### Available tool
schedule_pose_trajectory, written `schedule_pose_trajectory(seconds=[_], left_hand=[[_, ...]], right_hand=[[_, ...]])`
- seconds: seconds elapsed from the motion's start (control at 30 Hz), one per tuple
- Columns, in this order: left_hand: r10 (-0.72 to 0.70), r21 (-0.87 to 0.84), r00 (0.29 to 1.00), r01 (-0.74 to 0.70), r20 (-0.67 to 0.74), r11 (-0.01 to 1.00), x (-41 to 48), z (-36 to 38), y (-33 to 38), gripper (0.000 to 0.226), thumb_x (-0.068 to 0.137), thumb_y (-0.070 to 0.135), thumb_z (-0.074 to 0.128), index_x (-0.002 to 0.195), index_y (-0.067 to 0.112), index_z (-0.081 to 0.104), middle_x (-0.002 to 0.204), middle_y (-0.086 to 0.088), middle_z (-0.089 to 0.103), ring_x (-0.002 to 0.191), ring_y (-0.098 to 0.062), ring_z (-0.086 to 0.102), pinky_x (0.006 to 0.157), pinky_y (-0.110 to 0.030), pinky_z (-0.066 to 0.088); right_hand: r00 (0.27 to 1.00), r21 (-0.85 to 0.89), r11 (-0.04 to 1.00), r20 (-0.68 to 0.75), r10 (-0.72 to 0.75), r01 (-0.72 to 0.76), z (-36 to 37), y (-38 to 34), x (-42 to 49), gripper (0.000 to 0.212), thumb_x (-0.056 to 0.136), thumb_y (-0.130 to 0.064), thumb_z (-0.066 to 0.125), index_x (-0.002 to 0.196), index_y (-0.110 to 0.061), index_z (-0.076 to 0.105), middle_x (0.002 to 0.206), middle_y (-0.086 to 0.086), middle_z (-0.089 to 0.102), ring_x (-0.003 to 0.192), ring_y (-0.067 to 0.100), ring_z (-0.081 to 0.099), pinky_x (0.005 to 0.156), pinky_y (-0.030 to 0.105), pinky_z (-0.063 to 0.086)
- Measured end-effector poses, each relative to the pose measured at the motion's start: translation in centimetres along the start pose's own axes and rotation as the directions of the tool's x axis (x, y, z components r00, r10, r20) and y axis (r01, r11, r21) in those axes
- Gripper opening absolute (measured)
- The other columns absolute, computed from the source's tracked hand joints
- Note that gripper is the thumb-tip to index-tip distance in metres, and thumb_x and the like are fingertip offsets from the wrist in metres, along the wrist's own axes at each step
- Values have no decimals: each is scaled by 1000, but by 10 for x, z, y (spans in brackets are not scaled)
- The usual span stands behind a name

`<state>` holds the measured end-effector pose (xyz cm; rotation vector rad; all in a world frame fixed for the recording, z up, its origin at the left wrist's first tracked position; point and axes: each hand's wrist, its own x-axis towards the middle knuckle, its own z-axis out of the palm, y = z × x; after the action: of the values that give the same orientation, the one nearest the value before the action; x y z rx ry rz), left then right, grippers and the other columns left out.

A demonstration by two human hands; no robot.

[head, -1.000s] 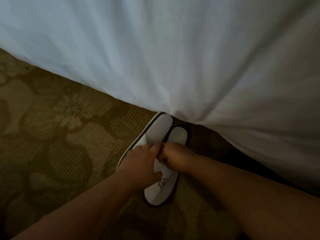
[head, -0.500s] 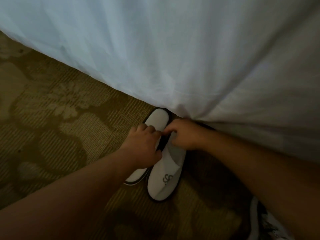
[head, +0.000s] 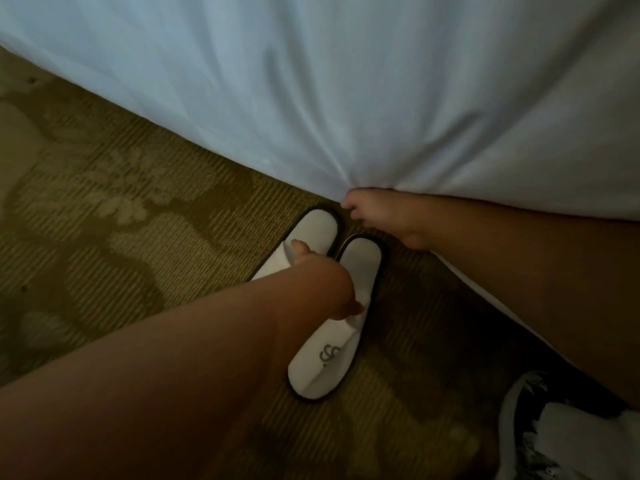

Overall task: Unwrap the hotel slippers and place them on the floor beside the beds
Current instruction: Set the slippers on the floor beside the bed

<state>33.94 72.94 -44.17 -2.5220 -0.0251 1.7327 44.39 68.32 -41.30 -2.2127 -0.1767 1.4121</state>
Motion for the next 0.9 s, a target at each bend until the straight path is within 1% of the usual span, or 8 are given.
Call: schedule_pose_trajectory(seconds=[0.07,0.13,0.2,0.3,0.43,0.53,0.6,0.9], left_hand=[[28,-2,999,-28,17,1000,4,-3,-3,76,92,71,25,150,23,31,151,-6,40,140,-35,28,105,-71,2],[64,-3,998,-64,-17,998,10,-2,-6,62,97,59,33,146,21,40,148,-6,43,139,-33,31,107,-70,3],[77,6,996,-77,-42,997,15,0,-6,52,100,46,41,145,21,40,150,-4,41,140,-30,30,110,-68,2],[102,28,986,-99,-130,995,17,4,-5,42,100,37,46,140,23,47,144,-3,48,133,-28,40,112,-60,7],[133,52,963,-124,-235,991,12,8,-3,36,100,40,42,131,25,54,131,-2,56,122,-26,47,110,-53,13],[149,45,950,-142,-275,989,11,11,-5,39,101,43,40,132,25,54,132,-1,56,122,-25,47,110,-51,15],[159,39,942,-154,-297,987,10,13,-6,40,102,43,38,134,25,53,133,-2,55,122,-26,47,110,-51,15],[146,40,966,-141,-214,989,9,9,-6,47,102,44,36,145,26,41,145,-5,46,134,-29,39,114,-55,8]], right_hand=[[999,-19,999,-4,31,-32,2,0,1,42,97,-44,46,132,-21,52,96,-2,57,73,9,50,54,24,38],[1000,-20,1000,-9,4,-4,2,3,4,45,100,-45,43,139,-23,47,93,-11,48,64,4,42,49,17,40],[997,-12,998,-30,-67,67,3,7,8,46,101,-44,43,143,-26,44,110,-9,50,72,8,44,61,18,43],[978,-25,983,-106,-182,180,4,16,12,53,99,-49,45,148,-33,35,146,-6,43,110,7,37,90,24,28],[959,-91,970,-154,-239,227,4,30,17,59,99,-53,42,152,-32,28,153,-7,34,138,16,31,98,24,23],[991,-226,965,15,-134,134,0,34,23,59,101,-54,28,150,-22,33,157,2,34,142,24,31,113,34,25],[994,-250,965,97,-52,75,-1,33,26,62,102,-54,20,149,-16,36,155,9,37,142,28,33,116,40,25],[996,-337,939,86,-37,64,0,27,29,63,101,-54,18,149,-16,36,154,10,38,141,29,35,115,43,27]])
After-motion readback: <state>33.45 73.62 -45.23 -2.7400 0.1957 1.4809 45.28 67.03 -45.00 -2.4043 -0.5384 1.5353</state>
